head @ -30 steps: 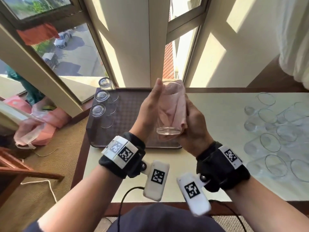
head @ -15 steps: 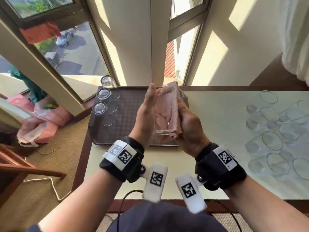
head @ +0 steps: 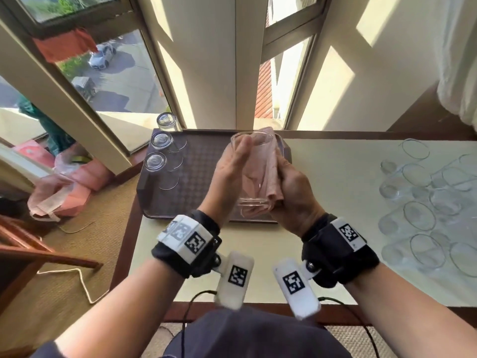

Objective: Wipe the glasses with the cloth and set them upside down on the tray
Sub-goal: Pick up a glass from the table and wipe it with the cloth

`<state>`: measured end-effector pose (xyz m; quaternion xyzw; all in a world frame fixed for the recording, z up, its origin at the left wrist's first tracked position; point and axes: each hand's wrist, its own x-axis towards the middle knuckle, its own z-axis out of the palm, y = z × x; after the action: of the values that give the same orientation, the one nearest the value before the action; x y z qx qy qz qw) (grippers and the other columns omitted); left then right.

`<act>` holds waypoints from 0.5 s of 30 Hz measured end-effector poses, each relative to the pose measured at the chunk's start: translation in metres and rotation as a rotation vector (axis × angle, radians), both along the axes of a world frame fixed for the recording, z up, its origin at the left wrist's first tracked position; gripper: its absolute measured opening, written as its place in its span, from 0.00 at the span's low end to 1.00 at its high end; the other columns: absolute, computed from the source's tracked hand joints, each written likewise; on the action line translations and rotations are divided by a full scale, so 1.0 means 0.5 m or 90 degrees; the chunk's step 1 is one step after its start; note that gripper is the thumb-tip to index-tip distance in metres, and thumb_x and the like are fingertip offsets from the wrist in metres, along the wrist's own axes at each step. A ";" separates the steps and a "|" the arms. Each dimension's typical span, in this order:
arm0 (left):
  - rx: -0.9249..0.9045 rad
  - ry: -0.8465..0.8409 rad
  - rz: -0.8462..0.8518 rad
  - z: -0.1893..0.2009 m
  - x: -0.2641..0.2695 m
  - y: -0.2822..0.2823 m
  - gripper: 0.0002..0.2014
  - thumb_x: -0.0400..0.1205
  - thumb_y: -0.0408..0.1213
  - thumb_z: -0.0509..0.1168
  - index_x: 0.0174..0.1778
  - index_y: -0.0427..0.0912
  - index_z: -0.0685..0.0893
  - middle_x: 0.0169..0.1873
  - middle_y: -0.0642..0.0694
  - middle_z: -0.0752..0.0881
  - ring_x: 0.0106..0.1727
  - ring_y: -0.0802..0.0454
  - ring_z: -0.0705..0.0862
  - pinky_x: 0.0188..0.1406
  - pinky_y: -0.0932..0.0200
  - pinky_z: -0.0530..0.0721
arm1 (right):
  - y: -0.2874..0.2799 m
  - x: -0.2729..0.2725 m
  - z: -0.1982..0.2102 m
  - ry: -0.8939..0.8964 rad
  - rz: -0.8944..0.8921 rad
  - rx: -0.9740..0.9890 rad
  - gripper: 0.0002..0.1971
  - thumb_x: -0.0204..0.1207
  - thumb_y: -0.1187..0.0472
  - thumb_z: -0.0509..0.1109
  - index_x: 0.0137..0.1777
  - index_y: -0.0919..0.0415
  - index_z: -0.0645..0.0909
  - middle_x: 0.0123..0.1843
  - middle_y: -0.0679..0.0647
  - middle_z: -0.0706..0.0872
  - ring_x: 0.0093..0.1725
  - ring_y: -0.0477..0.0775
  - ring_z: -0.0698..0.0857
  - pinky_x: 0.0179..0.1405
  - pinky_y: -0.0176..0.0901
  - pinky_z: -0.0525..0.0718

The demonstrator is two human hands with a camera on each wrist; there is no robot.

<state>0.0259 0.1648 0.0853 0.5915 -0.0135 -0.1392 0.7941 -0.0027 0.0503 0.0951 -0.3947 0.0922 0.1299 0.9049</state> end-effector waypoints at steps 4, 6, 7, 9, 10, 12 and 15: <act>0.101 0.001 -0.017 0.021 0.010 0.009 0.35 0.77 0.57 0.70 0.74 0.37 0.76 0.63 0.40 0.86 0.60 0.49 0.86 0.60 0.54 0.86 | -0.018 0.004 -0.012 -0.003 -0.024 -0.057 0.25 0.91 0.50 0.49 0.82 0.61 0.68 0.75 0.64 0.79 0.74 0.64 0.79 0.74 0.62 0.78; 0.213 -0.022 0.085 0.029 -0.001 -0.004 0.32 0.84 0.47 0.69 0.82 0.42 0.67 0.73 0.40 0.80 0.70 0.52 0.81 0.69 0.58 0.81 | -0.010 0.007 -0.013 -0.072 -0.058 -0.226 0.24 0.91 0.54 0.50 0.85 0.56 0.62 0.80 0.61 0.75 0.76 0.59 0.78 0.78 0.63 0.74; 0.240 -0.022 0.110 0.037 -0.013 -0.016 0.32 0.86 0.44 0.68 0.85 0.44 0.63 0.78 0.40 0.76 0.76 0.52 0.77 0.75 0.55 0.77 | -0.001 0.008 -0.012 -0.106 -0.071 -0.305 0.24 0.92 0.57 0.50 0.86 0.54 0.58 0.82 0.57 0.72 0.75 0.52 0.78 0.77 0.59 0.76; 0.282 -0.034 0.115 0.044 -0.032 -0.040 0.42 0.81 0.54 0.67 0.88 0.49 0.55 0.83 0.43 0.68 0.82 0.50 0.69 0.80 0.45 0.72 | 0.019 0.005 -0.003 -0.161 -0.099 -0.419 0.24 0.92 0.62 0.50 0.87 0.55 0.56 0.81 0.51 0.69 0.71 0.40 0.78 0.73 0.48 0.81; 0.320 -0.044 0.120 0.046 -0.035 -0.046 0.46 0.77 0.60 0.66 0.88 0.50 0.54 0.83 0.45 0.69 0.81 0.50 0.71 0.79 0.41 0.73 | 0.025 0.004 -0.001 -0.170 -0.117 -0.446 0.23 0.92 0.62 0.51 0.86 0.56 0.58 0.80 0.51 0.71 0.71 0.41 0.80 0.70 0.48 0.83; 0.292 -0.059 0.121 0.048 -0.029 -0.041 0.43 0.80 0.62 0.66 0.86 0.45 0.59 0.75 0.45 0.78 0.73 0.52 0.80 0.73 0.44 0.80 | 0.020 0.001 0.010 -0.153 -0.112 -0.365 0.20 0.92 0.60 0.50 0.83 0.57 0.63 0.73 0.54 0.80 0.68 0.45 0.84 0.64 0.51 0.87; 0.001 0.003 0.020 0.049 -0.012 -0.022 0.32 0.84 0.54 0.61 0.76 0.32 0.74 0.65 0.33 0.85 0.63 0.42 0.87 0.63 0.50 0.87 | -0.009 0.003 0.024 -0.096 -0.056 -0.195 0.23 0.92 0.54 0.46 0.81 0.61 0.68 0.73 0.63 0.82 0.72 0.62 0.82 0.69 0.60 0.82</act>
<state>0.0200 0.1537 0.1098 0.5918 -0.0023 -0.1282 0.7958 -0.0011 0.0457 0.1071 -0.5324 0.0597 0.0444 0.8432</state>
